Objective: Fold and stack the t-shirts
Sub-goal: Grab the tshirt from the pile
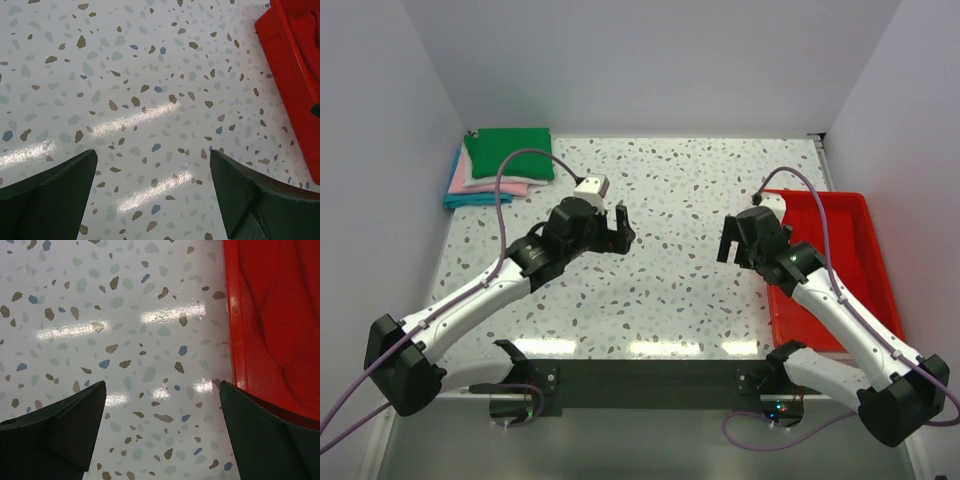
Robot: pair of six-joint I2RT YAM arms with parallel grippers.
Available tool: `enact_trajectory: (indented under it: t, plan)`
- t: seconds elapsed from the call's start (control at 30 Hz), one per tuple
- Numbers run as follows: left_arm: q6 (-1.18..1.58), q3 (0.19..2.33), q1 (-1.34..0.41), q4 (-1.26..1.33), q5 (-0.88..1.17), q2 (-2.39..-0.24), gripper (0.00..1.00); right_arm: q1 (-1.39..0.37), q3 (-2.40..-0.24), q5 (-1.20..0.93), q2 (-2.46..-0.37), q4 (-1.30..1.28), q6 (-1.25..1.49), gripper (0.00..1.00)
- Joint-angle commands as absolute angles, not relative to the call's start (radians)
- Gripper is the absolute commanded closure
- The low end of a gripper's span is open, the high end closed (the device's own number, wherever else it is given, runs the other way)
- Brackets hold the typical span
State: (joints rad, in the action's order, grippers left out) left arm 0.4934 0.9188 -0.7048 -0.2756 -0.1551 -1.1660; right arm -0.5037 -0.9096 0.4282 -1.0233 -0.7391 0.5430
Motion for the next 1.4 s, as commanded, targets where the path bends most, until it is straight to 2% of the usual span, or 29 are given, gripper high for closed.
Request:
enact_trajectory:
  t: [0.0, 0.3, 0.43, 0.63, 1.03, 1.23, 1.33, 1.37]
  plan:
    - [0.469, 0.971, -0.704, -0.287, -0.149, -1.140, 0.00, -0.506, -0.908, 0.456, -0.992, -0.716, 0.560, 0.01]
    - [0.443, 0.962, -0.704, -0.304, -0.134, -1.103, 0.00, -0.457, -0.951, 0.457, -1.100, -0.713, 0.587, 0.01]
    - [0.445, 0.956, -0.704, -0.293, -0.103, -1.112, 0.00, -0.108, -0.965, 0.310, -1.210, -0.672, 0.554, 0.01]
    - [0.457, 0.940, -0.704, -0.281, -0.063, -1.121, 0.00, 0.150, -0.934, 0.367, -1.304, -0.624, 0.584, 0.01]
    - [0.443, 0.922, -0.704, -0.287, -0.046, -1.141, 0.00, 0.264, -0.907, 0.514, -1.511, -0.462, 0.741, 0.01]
    - [0.443, 0.913, -0.704, -0.273, -0.034, -1.158, 0.00, 0.272, -0.905, 0.506, -1.586, -0.423, 0.770, 0.02]
    - [0.448, 0.910, -0.706, -0.267, -0.034, -1.163, 0.00, 0.271, -0.887, 0.505, -1.582, -0.399, 0.762, 0.10]
    - [0.449, 0.907, -0.704, -0.264, -0.035, -1.163, 0.00, 0.270, -0.879, 0.502, -1.568, -0.390, 0.756, 0.24]
